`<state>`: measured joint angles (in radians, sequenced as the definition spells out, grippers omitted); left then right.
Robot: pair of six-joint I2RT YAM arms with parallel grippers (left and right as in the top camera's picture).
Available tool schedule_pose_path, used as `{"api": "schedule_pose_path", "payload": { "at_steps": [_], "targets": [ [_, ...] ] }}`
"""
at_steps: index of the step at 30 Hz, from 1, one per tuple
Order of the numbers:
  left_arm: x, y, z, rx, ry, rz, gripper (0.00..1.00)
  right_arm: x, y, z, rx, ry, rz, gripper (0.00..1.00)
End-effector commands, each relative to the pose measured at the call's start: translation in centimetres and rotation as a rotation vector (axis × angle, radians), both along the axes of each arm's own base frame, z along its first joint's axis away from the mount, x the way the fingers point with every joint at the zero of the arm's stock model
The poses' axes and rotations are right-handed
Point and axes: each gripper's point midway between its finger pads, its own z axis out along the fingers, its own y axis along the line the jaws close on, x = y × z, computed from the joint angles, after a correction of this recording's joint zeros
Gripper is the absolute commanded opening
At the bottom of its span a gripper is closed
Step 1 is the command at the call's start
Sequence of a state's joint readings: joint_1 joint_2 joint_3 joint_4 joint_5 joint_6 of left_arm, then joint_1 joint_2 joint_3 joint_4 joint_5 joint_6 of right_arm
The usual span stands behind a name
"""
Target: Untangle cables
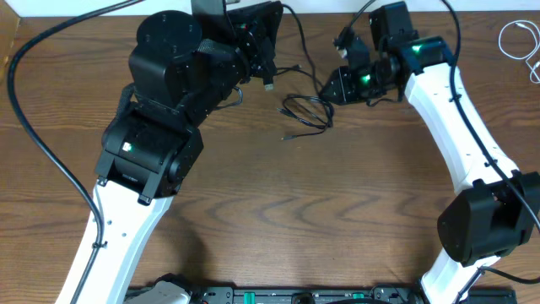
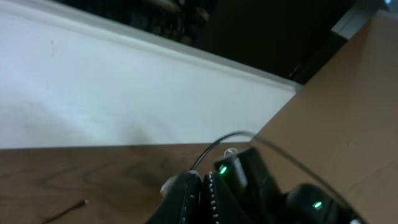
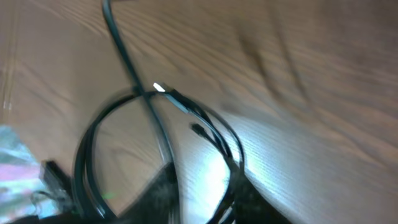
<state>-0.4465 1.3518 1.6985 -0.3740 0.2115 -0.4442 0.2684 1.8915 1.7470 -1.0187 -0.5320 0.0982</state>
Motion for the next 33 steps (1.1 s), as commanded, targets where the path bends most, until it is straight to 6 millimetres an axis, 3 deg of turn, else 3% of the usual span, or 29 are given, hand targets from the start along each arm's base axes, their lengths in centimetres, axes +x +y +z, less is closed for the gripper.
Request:
{"api": "schedule_pose_path", "payload": {
  "at_steps": [1,7,12,18,21,24,26,29,33],
  "targets": [
    [-0.5,2.1,2.2,-0.021,-0.058,0.071,0.08,0.0,-2.2,-3.1,-0.132,0.066,-0.121,0.02],
    [0.3,7.5,2.1,0.000,-0.044,0.271,0.08,0.7,-9.5,-5.2,-0.378,0.112,-0.400,0.01],
    [1.5,15.2,-0.8,0.074,0.061,0.542,0.07,0.7,-15.8,-5.5,-0.529,0.135,-0.572,0.01],
    [1.7,22.4,-6.2,0.160,0.264,0.720,0.07,0.1,-19.5,-5.7,-0.539,0.191,-0.646,0.01],
    [1.7,24.3,-9.5,0.197,0.393,0.758,0.07,0.1,-18.7,-5.7,-0.457,0.209,-0.599,0.01],
    [2.2,23.0,-12.2,0.245,0.477,0.658,0.08,0.4,-15.6,-5.3,-0.322,0.195,-0.448,0.01],
    [2.9,20.8,-13.6,0.266,0.510,0.526,0.07,0.4,-13.1,-4.8,-0.223,0.179,-0.345,0.01],
    [3.3,16.6,-15.2,0.261,0.538,0.300,0.08,0.0,-8.6,-3.1,-0.030,0.150,-0.179,0.01],
    [2.6,10.6,-16.4,0.184,0.585,0.023,0.08,0.2,-5.7,-1.3,0.126,0.138,-0.120,0.01]
  ]
}}
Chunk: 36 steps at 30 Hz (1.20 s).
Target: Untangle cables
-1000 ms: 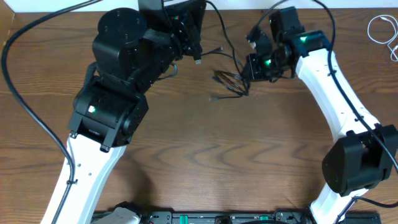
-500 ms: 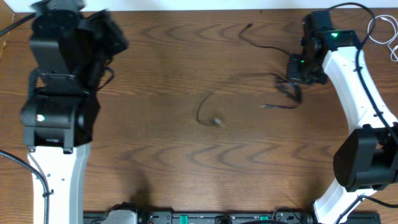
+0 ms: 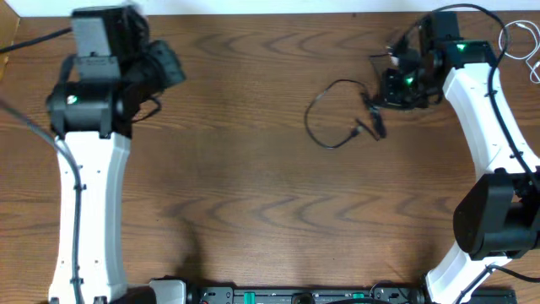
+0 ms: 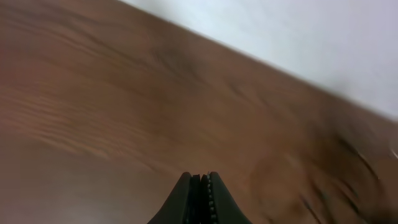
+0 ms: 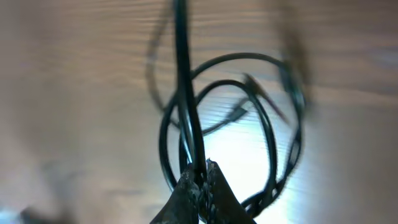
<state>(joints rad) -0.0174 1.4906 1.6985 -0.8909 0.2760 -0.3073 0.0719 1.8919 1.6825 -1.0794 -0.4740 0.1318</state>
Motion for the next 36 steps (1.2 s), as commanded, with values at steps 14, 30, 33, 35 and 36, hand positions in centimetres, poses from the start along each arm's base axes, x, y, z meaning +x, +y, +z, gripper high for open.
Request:
{"api": "schedule_pose_path", "payload": {
  "at_steps": [14,30,33,35,36],
  "targets": [
    [-2.7,-16.0,-5.3,-0.175,0.203,-0.473,0.27,0.9,3.6,1.8,0.231,0.071,-0.122,0.01],
    [0.7,-26.3,-10.8,-0.552,0.374,-0.564,0.49,0.0,4.5,1.4,0.196,0.066,-0.057,0.01],
    [1.3,-27.1,-12.3,-0.598,0.417,-0.557,0.49,0.0,4.5,1.4,0.195,0.062,-0.051,0.01],
    [1.8,-27.6,-13.0,-0.632,0.438,-0.553,0.48,0.0,4.5,1.4,0.193,0.061,-0.051,0.01],
    [2.1,-27.8,-13.3,-0.648,0.446,-0.549,0.47,0.0,4.5,1.4,0.191,0.061,-0.051,0.01]
  ]
}}
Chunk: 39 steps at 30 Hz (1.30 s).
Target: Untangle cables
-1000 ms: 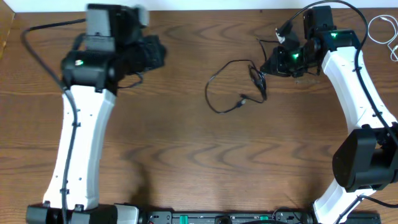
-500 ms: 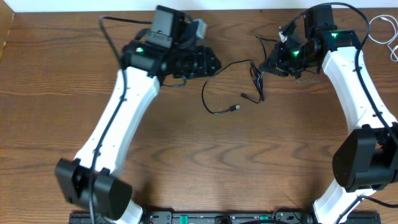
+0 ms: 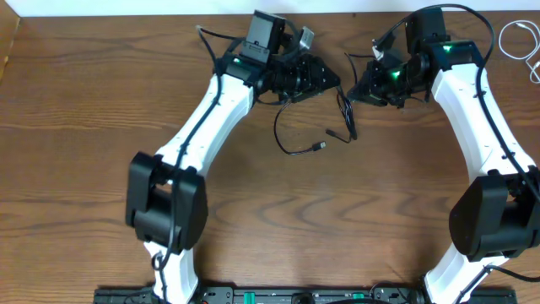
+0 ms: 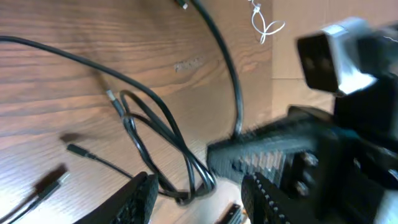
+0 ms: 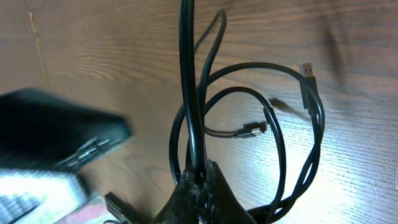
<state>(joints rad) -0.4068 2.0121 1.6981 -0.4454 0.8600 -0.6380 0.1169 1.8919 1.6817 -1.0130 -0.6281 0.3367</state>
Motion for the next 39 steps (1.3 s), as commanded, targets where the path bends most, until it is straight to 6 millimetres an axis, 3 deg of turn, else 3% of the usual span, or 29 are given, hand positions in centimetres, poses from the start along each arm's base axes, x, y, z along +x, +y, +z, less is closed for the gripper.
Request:
{"api": "schedule_pose_path", "payload": {
  "at_steps": [1,8,21,39],
  "targets": [
    [0.0,-0.9,-0.7,-0.070,0.109,0.003,0.45,-0.1,0.2,-0.4,-0.007,-0.002,0.021,0.01],
    [-0.1,-2.5,-1.5,-0.096,0.138,-0.012,0.38,0.0,-0.2,-0.8,-0.050,-0.007,0.011,0.01],
    [-1.2,-3.7,-3.0,-0.033,0.151,-0.002,0.36,0.1,-0.1,-0.9,-0.055,-0.011,0.012,0.01],
    [-0.4,-2.6,-5.0,0.072,0.185,0.116,0.08,0.1,0.0,-0.8,-0.047,-0.010,0.016,0.01]
  ]
}}
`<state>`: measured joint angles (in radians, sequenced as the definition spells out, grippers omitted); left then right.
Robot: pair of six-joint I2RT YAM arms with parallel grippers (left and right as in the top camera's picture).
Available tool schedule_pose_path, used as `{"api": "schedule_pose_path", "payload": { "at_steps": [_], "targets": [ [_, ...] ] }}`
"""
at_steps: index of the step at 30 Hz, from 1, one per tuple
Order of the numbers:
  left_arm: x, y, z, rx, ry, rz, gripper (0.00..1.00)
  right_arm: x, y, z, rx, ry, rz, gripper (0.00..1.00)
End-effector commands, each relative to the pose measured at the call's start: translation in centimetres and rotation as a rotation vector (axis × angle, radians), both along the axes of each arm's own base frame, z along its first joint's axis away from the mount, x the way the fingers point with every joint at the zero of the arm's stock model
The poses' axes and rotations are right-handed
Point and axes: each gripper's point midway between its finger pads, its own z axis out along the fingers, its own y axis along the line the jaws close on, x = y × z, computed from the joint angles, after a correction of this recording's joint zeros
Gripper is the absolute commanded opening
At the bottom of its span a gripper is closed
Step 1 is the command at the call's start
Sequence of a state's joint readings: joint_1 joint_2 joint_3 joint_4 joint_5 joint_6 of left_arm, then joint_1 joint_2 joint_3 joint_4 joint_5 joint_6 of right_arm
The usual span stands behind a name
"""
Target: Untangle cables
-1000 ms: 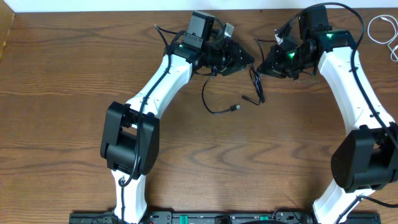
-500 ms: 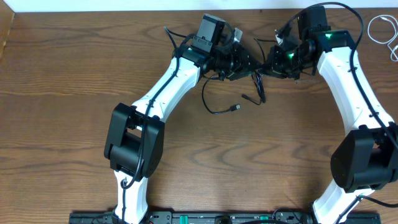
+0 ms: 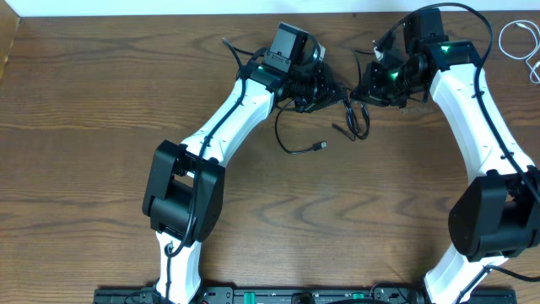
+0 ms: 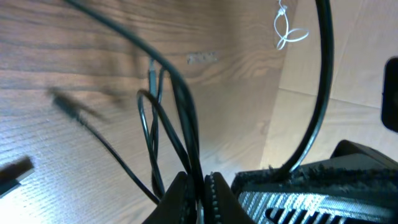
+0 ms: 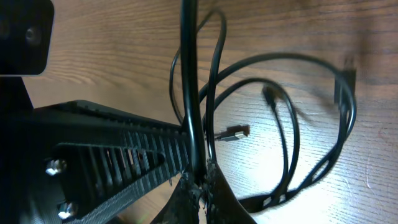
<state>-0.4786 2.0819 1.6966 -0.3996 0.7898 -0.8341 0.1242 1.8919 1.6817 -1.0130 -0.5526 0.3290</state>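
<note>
A tangle of thin black cables [image 3: 354,118] lies at the back middle of the wooden table [image 3: 253,219], one loose plug end [image 3: 321,146] trailing to the front left. My left gripper [image 3: 331,91] is shut on a black strand [image 4: 186,118], as its own view shows [image 4: 199,183]. Close to its right, my right gripper [image 3: 369,87] is shut on another upright strand [image 5: 188,93], pinched at the tips [image 5: 199,180]. Cable loops [image 5: 292,143] and a small plug [image 5: 235,132] hang below it. The two grippers nearly touch.
A coiled white cable [image 3: 516,38] lies at the table's back right corner, also showing in the left wrist view as a white loop [image 4: 287,28]. The white back edge of the table [image 3: 169,10] runs just behind both grippers.
My left gripper stood open beside the tangle; now it sits slightly further right and is shut on a black strand. The right gripper holds its strand in the same place.
At first both arms were at the back middle around the tangle. Then the left arm was far to the left, shut on nothing, while the right held the cable at the right. The left came back open, and now both grippers grip the tangle.
</note>
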Motion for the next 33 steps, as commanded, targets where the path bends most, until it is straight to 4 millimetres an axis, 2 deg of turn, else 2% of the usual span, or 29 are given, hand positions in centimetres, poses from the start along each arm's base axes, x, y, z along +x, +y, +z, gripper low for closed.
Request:
{"api": "schedule_pose_path", "payload": {
  "at_steps": [1,7,9,11,15,17,20,24,25,28,31,33],
  "targets": [
    [0.1,0.3,-1.4,0.043,0.021,0.034,0.08,-0.2,0.8,-0.1,0.026,0.004,0.028,0.01],
    [0.7,0.9,-1.9,0.086,-0.028,0.037,0.07,-0.2,0.7,-0.1,0.022,0.008,0.022,0.01],
    [0.9,1.4,-2.3,0.125,-0.075,0.021,0.07,-0.2,0.0,-0.5,-0.015,0.014,0.006,0.01],
    [1.0,2.5,-3.2,0.182,-0.077,0.033,0.07,-0.1,-1.9,-1.6,-0.124,0.034,-0.058,0.01],
    [0.7,4.6,-4.8,0.293,-0.066,0.034,0.07,-0.4,-7.2,-3.6,-0.429,0.074,-0.220,0.01],
    [0.2,5.2,-5.4,0.331,-0.062,0.015,0.07,-0.7,-8.2,-4.4,-0.490,0.084,-0.242,0.01],
    [-0.5,5.5,-5.8,0.357,-0.059,-0.021,0.07,-1.0,-6.7,-5.3,-0.423,0.085,-0.180,0.01],
    [-0.9,5.7,-6.0,0.360,-0.041,-0.025,0.07,-1.1,-1.6,-5.4,-0.186,0.008,0.051,0.01],
    [-0.9,5.6,-5.9,0.356,-0.032,-0.019,0.07,-1.3,-0.4,-5.1,-0.132,-0.018,0.107,0.04],
    [-0.9,5.6,-5.6,0.318,0.020,0.013,0.07,-2.0,2.3,-4.8,-0.033,-0.070,0.227,0.20],
    [-0.6,5.7,-5.1,0.261,0.070,0.049,0.07,-2.4,3.4,-5.2,-0.035,-0.085,0.272,0.28],
    [-0.1,5.8,-4.3,0.197,0.108,0.073,0.08,-2.7,4.1,-5.5,-0.036,-0.100,0.301,0.29]
  ]
}}
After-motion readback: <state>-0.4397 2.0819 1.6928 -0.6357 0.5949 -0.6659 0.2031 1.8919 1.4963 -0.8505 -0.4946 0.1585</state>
